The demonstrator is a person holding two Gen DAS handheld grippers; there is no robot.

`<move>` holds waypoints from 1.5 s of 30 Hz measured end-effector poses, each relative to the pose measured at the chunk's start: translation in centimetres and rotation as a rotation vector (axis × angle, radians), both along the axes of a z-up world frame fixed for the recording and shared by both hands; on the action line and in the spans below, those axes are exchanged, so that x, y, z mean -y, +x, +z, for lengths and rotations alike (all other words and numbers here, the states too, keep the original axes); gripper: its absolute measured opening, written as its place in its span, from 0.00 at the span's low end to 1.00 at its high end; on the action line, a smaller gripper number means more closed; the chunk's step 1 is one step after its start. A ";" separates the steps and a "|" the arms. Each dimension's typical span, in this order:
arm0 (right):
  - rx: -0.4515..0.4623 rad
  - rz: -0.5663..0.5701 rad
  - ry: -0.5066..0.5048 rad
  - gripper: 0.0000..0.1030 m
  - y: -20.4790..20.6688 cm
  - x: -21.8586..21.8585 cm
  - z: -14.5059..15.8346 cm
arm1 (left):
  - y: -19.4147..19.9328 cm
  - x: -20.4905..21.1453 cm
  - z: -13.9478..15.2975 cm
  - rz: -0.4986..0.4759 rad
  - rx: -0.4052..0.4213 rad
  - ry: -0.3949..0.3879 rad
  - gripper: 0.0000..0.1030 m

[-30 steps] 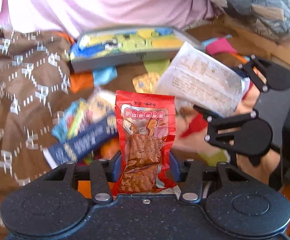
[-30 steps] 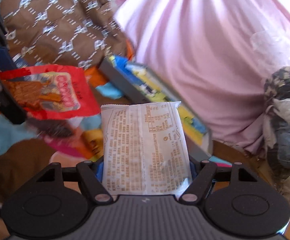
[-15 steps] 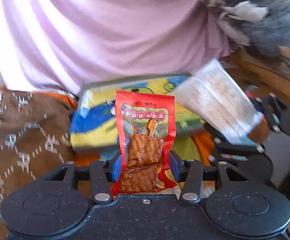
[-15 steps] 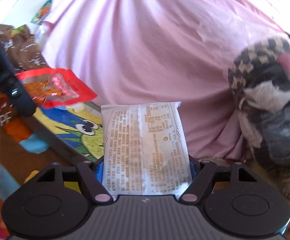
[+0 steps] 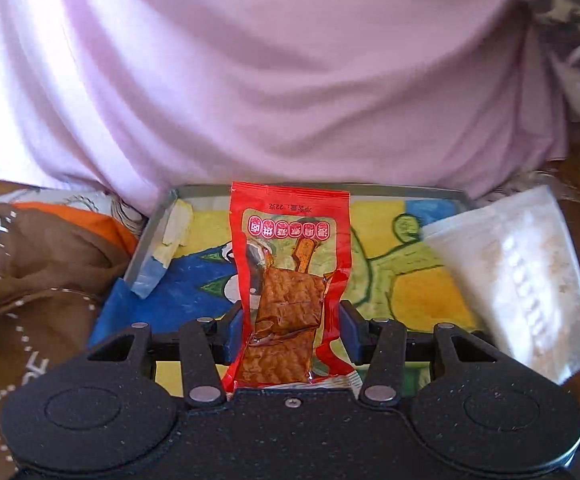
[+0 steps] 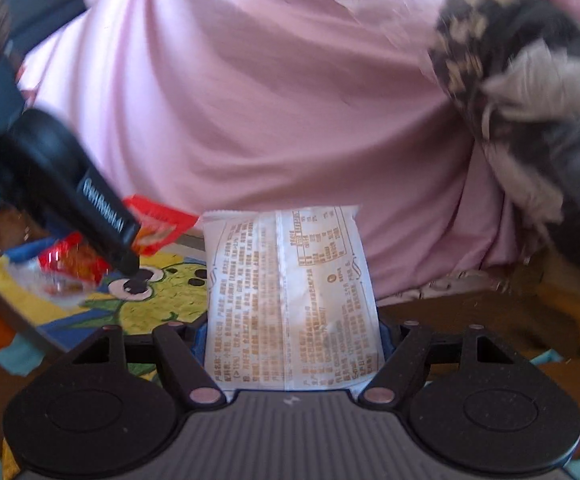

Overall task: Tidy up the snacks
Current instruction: 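Carry both packets to the gray tray and release the white packet from the right tool, then lower the red packet into the gray tray and open the left tool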

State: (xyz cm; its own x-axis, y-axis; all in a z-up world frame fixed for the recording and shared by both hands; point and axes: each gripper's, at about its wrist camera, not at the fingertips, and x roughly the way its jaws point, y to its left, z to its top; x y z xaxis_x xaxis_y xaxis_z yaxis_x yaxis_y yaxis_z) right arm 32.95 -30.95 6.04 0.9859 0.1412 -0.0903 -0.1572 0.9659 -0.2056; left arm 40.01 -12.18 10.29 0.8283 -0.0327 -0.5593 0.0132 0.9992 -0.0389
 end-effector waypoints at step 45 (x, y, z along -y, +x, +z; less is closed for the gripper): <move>0.092 -0.008 0.129 1.00 -9.5 -2.3 5.5 | -12.9 -7.1 2.0 0.211 0.097 -0.308 0.97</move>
